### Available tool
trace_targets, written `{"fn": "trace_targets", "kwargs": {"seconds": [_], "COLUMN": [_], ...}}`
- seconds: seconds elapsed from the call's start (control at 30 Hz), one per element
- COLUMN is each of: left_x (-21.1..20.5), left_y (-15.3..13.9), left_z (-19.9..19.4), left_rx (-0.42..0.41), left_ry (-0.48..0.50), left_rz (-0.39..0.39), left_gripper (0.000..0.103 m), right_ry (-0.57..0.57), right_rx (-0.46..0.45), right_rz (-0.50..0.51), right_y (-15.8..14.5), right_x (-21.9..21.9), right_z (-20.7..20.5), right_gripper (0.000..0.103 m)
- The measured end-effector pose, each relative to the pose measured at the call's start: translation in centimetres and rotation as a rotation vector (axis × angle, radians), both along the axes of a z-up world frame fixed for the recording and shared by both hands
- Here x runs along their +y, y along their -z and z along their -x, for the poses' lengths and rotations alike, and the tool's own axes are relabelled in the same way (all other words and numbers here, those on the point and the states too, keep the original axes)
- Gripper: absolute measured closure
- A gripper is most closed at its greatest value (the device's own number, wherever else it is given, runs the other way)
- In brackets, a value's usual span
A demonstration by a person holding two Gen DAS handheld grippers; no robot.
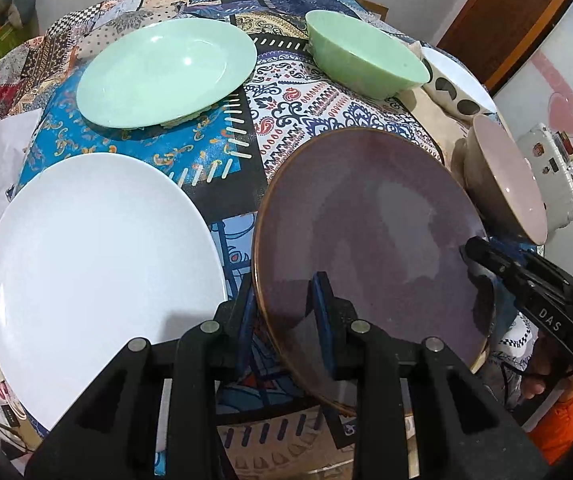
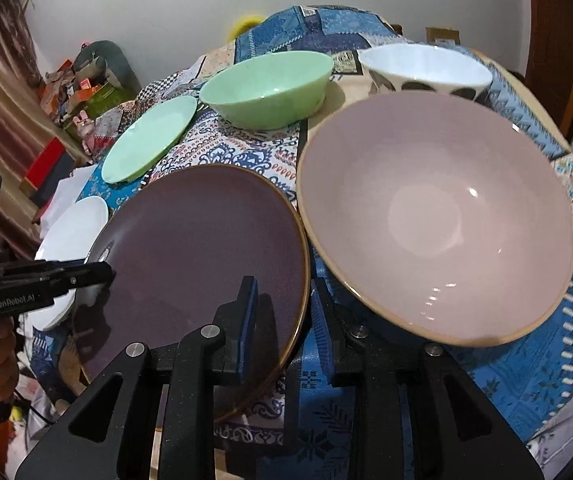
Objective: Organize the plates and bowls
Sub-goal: 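Lower the purple plate onto the cloth and open both tools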
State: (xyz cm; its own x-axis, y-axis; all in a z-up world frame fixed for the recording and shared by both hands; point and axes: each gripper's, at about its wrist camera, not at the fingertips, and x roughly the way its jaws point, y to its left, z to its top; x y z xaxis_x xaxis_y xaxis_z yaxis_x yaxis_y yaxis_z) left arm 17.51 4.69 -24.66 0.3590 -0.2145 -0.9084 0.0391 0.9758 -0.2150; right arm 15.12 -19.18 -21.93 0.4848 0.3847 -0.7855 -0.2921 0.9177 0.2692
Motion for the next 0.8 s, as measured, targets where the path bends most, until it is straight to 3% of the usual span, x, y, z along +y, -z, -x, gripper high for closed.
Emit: {"fn": "trace_targets", "kwargs": {"seconds": [0.27,0.63,0.8], "left_x": [1.0,3.7,5.7], "left_y": [-2.9,-8.2,-10.2], "left_z": [1.3,5.1,7.0], "left_rx": [-0.087,-0.209,-0.263], "left_ry": [-0.028,-0.080,-0.126], "left_rz": [-0.014,-0.080,-0.124], "left_gripper": [0.076,0.073,0.061], "right_ry": [-0.001,-0.069,-0.121], "right_rx": [-0.020,-0.137,-0.186], "right_rz": [-0.007,-0.016,-0.020], "right_y": [-1.4,-5.5,-7.0], "right_x": [-0.1,2.4,4.6], "right_z": [0.8,1.8,1.9], "right_gripper": [0.077,0.075,0.065]}}
